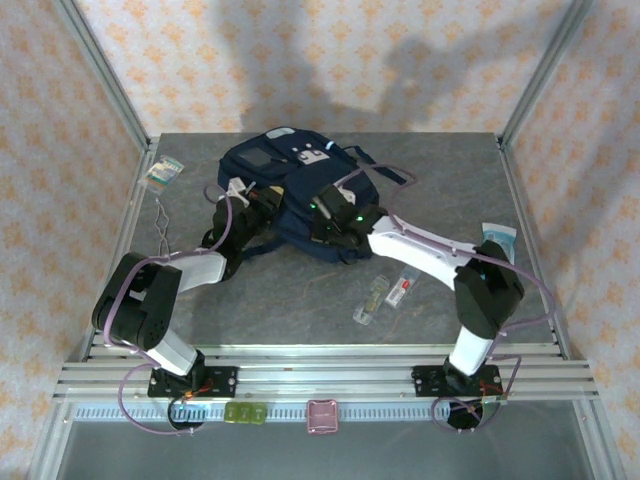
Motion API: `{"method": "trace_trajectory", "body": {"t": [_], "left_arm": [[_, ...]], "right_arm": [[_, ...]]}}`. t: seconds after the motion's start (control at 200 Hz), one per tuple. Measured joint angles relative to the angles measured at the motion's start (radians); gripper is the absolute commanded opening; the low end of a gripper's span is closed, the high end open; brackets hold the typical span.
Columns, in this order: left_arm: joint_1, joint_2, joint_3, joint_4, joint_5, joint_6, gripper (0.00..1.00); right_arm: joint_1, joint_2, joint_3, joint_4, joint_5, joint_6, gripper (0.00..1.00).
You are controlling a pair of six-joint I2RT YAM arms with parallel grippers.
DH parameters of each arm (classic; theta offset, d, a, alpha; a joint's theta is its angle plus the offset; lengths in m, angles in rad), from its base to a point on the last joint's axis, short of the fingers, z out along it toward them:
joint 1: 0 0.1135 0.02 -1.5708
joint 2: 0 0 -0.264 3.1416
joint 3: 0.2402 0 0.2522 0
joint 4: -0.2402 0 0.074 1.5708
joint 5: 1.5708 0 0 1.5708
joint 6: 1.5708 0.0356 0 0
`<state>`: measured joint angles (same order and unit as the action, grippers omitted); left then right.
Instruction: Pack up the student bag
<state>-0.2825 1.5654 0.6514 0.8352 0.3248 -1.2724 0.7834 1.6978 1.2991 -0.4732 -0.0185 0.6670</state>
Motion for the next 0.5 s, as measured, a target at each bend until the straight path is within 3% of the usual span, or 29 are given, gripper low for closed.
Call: {"method": "trace_trajectory", "body": {"t": [0.205, 0.496], "left_arm": [[0.023, -0.035, -0.017, -0.051, 0.047, 0.043, 0.00], [0.055, -0.027, -0.009, -0.065, 0.092, 0.084, 0.00]], "right_arm": [[-0.120, -0.114, -0.163, 0.070, 0.013, -0.061, 0.00], [-0.109, -0.126, -0.214, 0.175, 0.005, -0.222, 0.00]]}}
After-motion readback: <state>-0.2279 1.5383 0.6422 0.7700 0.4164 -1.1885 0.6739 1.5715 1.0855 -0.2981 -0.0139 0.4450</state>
